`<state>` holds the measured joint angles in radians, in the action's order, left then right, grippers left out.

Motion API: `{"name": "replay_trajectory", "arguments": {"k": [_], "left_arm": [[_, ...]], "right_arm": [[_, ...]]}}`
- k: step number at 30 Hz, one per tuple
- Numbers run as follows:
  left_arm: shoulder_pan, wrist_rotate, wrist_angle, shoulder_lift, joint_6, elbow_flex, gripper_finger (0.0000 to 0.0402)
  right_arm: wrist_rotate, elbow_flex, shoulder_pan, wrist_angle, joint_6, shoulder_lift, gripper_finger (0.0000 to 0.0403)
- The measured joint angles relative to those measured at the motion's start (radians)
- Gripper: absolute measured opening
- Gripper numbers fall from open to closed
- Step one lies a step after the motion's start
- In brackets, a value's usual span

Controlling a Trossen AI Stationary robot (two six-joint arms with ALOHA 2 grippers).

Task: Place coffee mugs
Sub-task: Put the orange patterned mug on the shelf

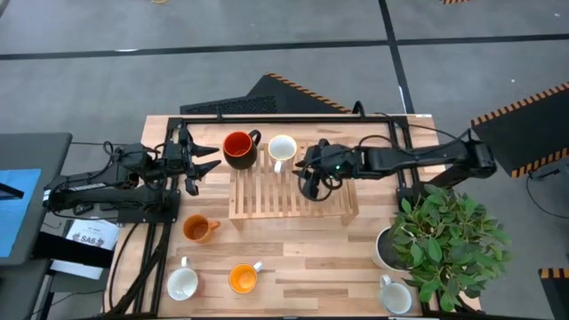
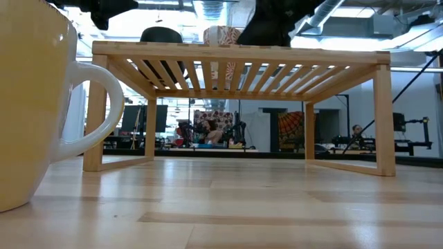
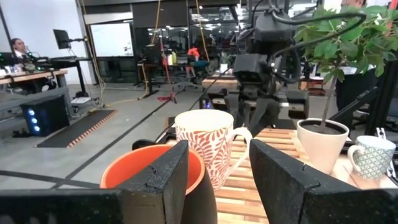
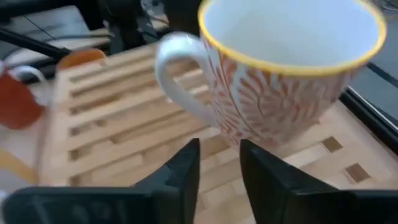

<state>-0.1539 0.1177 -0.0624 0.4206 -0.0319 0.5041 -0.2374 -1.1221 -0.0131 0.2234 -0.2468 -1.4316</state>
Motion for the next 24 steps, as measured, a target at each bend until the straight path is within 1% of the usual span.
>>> {"name": "replay_trajectory", "arguments": {"k": [3,7,8,10,14,18,24], "left_arm": [[0.000,0.000,0.005,0.000,0.000,0.000,0.0158],[0.000,0.000,0.004,0.000,0.001,0.000,0.0158],[0.000,0.000,0.004,0.000,0.002,0.000,0.0158],[0.000,0.001,0.004,0.000,0.001,0.000,0.0158],[0.000,0.001,0.004,0.000,0.002,0.000,0.0158],[0.000,0.002,0.004,0.000,0.001,0.000,0.0158],[0.000,0.003,0.004,0.000,0.000,0.000,0.0158]], "right_arm": [[-0.018,0.000,0.011,0.000,-0.015,-0.028,0.0090],[-0.043,0.000,0.033,-0.015,-0.018,-0.059,0.0027],[-0.053,0.000,0.035,-0.021,-0.017,-0.062,0.0018],[-0.070,0.000,0.032,-0.025,-0.011,-0.062,0.0018],[-0.107,0.000,0.015,-0.025,-0.010,-0.062,0.0031],[-0.108,0.000,-0.005,-0.028,0.006,-0.062,0.0018],[-0.106,0.000,-0.029,-0.068,0.031,-0.062,0.0020]]}}
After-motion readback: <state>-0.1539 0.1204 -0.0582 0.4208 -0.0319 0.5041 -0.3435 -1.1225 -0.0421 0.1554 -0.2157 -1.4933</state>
